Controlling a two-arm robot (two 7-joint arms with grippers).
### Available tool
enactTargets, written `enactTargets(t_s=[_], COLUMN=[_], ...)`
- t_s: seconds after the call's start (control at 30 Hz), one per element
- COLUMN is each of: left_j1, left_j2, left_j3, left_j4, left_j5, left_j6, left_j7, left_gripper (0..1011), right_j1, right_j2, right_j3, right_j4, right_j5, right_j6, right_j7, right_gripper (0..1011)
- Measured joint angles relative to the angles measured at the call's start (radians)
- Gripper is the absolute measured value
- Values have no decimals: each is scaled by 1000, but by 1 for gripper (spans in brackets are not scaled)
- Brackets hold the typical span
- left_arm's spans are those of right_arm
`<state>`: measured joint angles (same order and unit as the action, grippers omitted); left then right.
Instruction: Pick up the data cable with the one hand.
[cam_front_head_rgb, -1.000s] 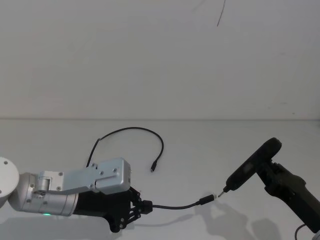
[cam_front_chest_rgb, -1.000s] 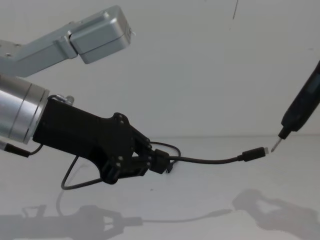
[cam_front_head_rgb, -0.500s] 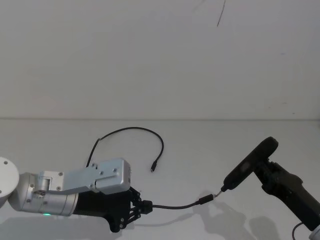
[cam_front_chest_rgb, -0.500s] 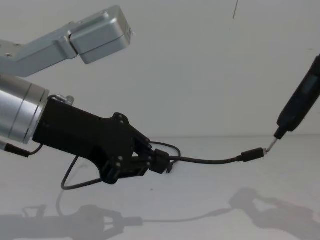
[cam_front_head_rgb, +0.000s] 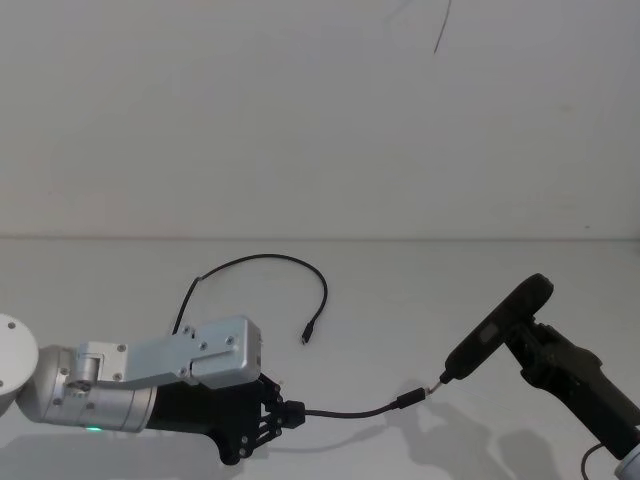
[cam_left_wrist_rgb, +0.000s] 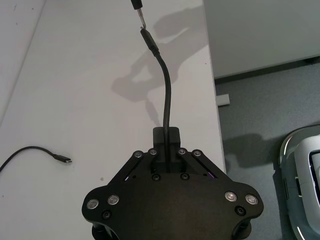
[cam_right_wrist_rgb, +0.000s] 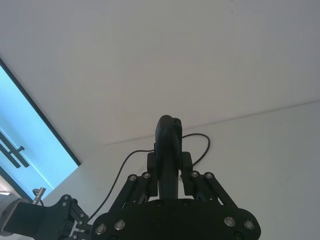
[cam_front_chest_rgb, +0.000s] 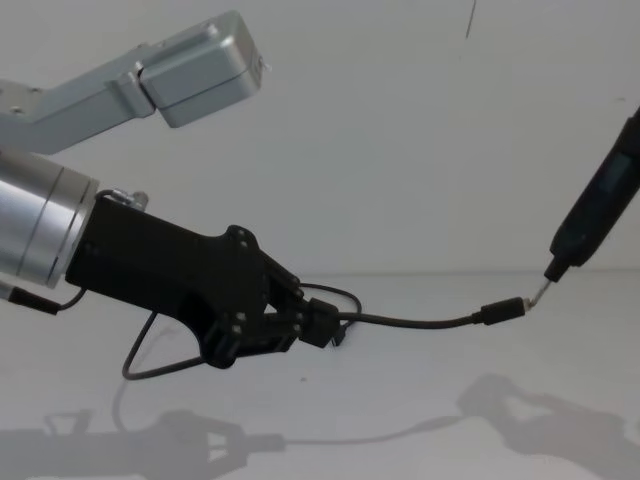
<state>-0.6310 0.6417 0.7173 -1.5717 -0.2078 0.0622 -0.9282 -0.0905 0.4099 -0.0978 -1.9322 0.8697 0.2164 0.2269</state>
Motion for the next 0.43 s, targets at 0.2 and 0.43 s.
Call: enactTargets(t_s=[0.2, 0.43], left_j1=[0, 0], left_j2=[0, 0], left_j3=[0, 0], left_j4=[0, 0], left_j5=[0, 0], left_j6=[0, 0], left_j7=[0, 0], left_gripper=[50, 51], right_j1=[2, 4], right_j2=[1, 1], right_j3=[-1, -2], right_j4=[2, 4], right_j5=[2, 3], right_j6=[0, -1], right_j7=[-1, -1], right_gripper=[269, 269])
